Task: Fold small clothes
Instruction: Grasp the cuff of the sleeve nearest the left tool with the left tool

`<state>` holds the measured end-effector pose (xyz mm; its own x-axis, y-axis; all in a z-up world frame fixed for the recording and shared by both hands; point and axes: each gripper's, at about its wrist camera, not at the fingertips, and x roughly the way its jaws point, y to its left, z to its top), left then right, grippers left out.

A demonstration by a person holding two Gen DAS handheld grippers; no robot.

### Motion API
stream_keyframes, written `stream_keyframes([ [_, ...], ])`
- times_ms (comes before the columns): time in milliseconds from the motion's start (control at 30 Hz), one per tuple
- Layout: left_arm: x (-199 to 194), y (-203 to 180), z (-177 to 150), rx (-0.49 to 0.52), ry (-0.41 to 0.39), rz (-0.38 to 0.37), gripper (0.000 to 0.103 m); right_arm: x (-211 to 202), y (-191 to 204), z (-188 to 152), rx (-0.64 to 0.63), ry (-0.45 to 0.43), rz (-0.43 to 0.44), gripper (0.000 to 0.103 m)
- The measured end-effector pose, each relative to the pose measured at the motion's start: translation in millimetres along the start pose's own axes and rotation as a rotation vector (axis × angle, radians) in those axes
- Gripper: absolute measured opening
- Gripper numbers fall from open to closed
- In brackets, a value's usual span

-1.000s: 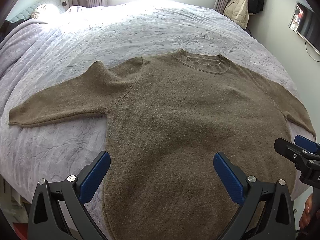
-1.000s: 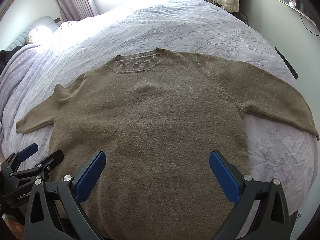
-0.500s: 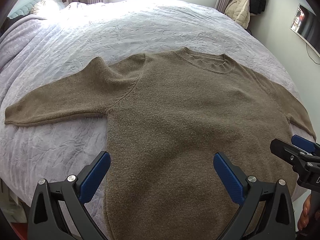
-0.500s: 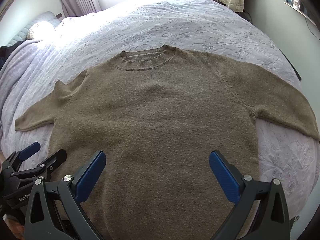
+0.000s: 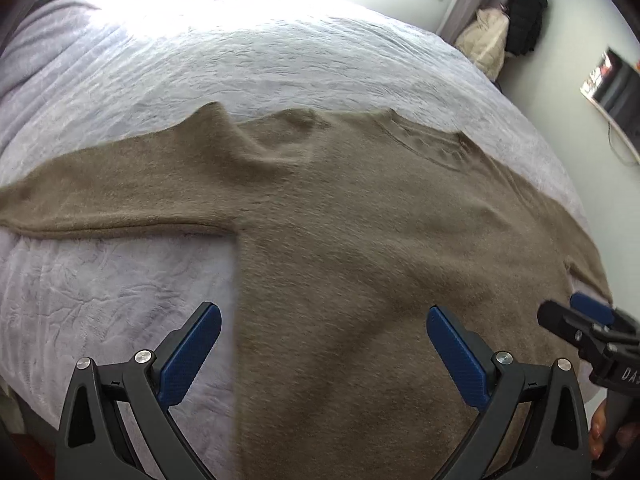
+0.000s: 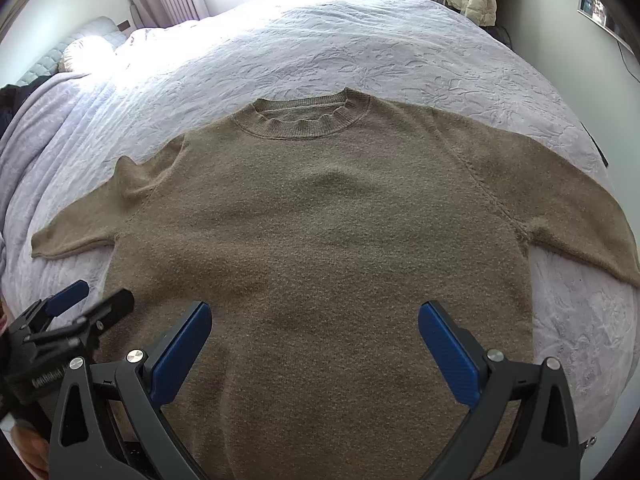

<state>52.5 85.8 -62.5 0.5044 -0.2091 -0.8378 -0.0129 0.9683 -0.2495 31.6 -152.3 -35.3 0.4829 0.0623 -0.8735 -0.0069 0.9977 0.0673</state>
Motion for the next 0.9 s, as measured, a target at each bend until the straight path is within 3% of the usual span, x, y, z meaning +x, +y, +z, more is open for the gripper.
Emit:
stream_keyframes([
  [100,-1,39,7,-0.084,-0.032,0.006,0.103,1,10,1,-0.026,-0.009,0.002,0.103],
  [267,-6,115,12,-0.233,-0.083,0.051,0.103,4,42,3,-0.095,-0.036,0.076,0.103],
  [467,-18,214,12,-0.389,-0.221,0.093,0.103,19,84,5,-0.144,-0.008,0.153,0.103],
  [533,-12,248,11,-0.458,-0.242,0.072,0.103,23,97,4,-0.161,-0.005,0.174,0.103],
  [600,-2,272,10,-0.527,-0.242,0.002,0.103,26,108,2,-0.180,-0.001,0.191,0.103],
  [667,4,282,15,-0.558,-0.261,-0.021,0.103,30,118,1,-0.200,0.001,0.199,0.103],
  [833,12,281,37,-0.564,-0.280,0.016,0.102,37,136,-3,-0.216,0.027,0.233,0.103],
  [867,10,283,39,-0.581,-0.289,0.017,0.099,37,137,-4,-0.214,0.030,0.243,0.103],
  [900,9,286,39,-0.600,-0.303,0.021,0.083,37,138,-5,-0.212,0.032,0.254,0.103],
])
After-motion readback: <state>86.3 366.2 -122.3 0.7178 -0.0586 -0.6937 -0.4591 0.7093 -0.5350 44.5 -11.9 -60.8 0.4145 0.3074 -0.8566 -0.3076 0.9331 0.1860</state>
